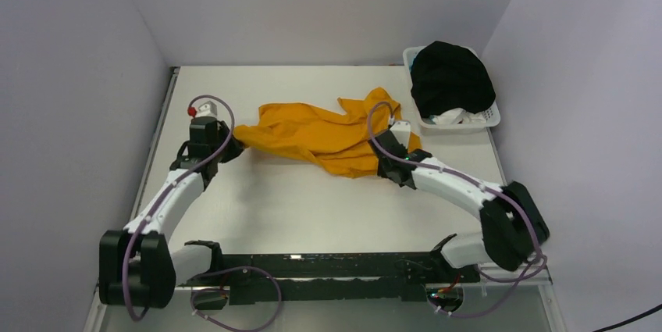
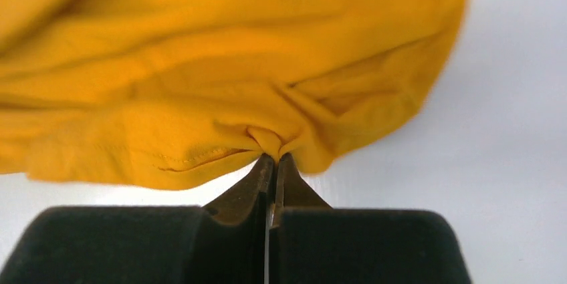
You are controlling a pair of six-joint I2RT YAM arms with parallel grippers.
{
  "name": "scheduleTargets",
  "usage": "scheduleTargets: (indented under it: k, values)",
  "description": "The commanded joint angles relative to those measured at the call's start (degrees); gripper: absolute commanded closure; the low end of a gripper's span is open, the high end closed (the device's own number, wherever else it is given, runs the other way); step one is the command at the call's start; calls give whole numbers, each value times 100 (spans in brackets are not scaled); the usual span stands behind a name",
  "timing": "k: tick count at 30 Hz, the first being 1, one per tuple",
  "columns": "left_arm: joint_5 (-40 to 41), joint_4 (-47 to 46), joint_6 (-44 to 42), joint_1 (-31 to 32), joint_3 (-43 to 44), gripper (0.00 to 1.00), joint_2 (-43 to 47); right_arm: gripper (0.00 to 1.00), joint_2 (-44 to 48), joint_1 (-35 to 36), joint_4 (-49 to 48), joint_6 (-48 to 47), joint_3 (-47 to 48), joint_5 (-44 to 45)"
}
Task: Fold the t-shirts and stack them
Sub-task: Flatten out the tshirt
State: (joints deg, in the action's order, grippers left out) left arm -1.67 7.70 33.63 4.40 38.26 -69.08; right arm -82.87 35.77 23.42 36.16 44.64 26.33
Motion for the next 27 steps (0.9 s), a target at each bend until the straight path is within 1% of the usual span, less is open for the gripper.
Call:
scheduleTargets:
  k: [1, 3, 6, 11, 15, 17, 20, 24, 27]
  values:
    - [150, 117, -64, 14, 373, 100, 977, 100, 1357, 2, -90, -358, 580, 906]
    - [150, 218, -47, 17, 544, 100, 1353, 100, 1827, -4, -208, -605, 832, 1032]
    - [379, 502, -136, 17, 980, 100, 1818, 100, 2243, -1, -272, -1049, 1304, 1091]
    - [1027, 1177, -304, 19, 2134, 100, 2569, 100, 2696, 0, -200, -1887, 2630, 1249]
    - [1288, 1628, -587, 17, 3046, 100, 3072, 100, 2918, 0, -176, -2339, 3699, 646]
    - [1411, 1856, -654, 16, 3520, 100, 3228, 100, 2936, -4, -99, -2552, 4290, -36]
    - [1409, 1937, -776, 17, 4056, 100, 3435, 100, 2924, 0, -59, -2735, 5042, -692]
    - [1214, 2026, -907, 12, 4605, 100, 3621, 100, 2724, -3, -37, -3055, 6016, -806]
    - [1172, 2041, -995, 16, 4898, 100, 3606, 100, 2469, 1, -140, -3376, 6525, -718]
